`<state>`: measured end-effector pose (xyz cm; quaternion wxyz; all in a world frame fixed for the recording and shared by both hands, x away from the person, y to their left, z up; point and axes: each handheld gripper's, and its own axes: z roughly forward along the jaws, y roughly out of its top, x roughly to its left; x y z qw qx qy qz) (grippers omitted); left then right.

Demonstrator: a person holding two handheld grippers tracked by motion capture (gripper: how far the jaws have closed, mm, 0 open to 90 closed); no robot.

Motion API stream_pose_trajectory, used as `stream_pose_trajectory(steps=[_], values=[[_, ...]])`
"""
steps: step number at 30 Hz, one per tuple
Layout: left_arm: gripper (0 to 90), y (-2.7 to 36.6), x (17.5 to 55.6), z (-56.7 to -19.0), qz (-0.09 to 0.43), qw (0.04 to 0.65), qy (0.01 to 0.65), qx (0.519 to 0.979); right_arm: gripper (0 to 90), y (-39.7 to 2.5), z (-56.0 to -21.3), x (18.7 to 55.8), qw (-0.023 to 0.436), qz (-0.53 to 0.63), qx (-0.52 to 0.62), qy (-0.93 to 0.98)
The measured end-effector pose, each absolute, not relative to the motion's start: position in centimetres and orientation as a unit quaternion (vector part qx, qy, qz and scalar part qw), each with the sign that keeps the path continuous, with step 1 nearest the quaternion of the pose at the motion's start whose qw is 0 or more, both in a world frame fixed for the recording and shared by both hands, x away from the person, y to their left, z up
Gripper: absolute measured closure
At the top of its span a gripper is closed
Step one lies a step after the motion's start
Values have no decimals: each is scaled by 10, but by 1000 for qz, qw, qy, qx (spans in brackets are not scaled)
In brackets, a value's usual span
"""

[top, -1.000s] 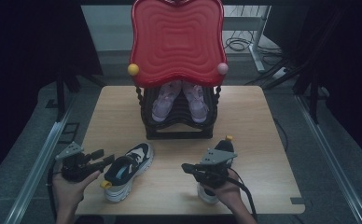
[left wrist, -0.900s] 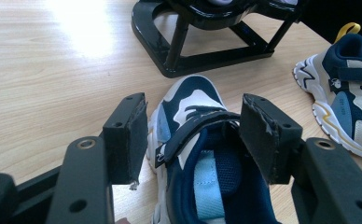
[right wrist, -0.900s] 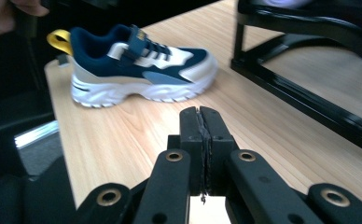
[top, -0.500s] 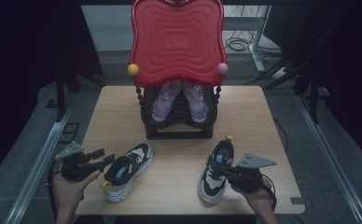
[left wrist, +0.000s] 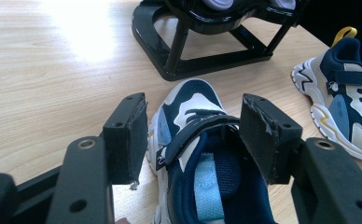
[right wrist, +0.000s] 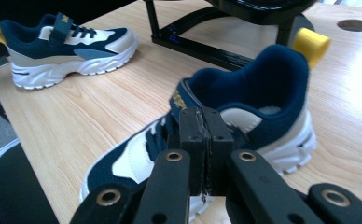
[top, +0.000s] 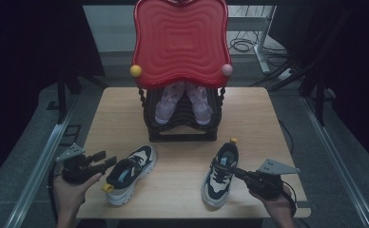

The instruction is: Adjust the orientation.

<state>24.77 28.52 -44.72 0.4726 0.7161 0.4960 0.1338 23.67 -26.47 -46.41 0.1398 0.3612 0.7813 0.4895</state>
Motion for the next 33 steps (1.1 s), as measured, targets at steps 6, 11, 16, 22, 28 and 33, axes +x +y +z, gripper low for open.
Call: stream_pose_trajectory(steps=[6,11,16,22,28,33], values=[[422,286,247,-446,136,474,497,714,882,-272,-469,235,142,475,366,788],[421,285,247,-448,135,472,495,717,883,-278,-476,234,137,464,376,790],[418,285,246,-447,135,473,495,716,883,-280,-482,230,136,452,374,798],[422,281,246,-449,144,475,496,712,884,-281,-489,225,129,443,372,805],[423,282,244,-447,150,480,496,708,884,-277,-498,219,121,435,362,816],[422,280,246,-450,142,476,495,713,885,-273,-503,215,115,430,355,822]])
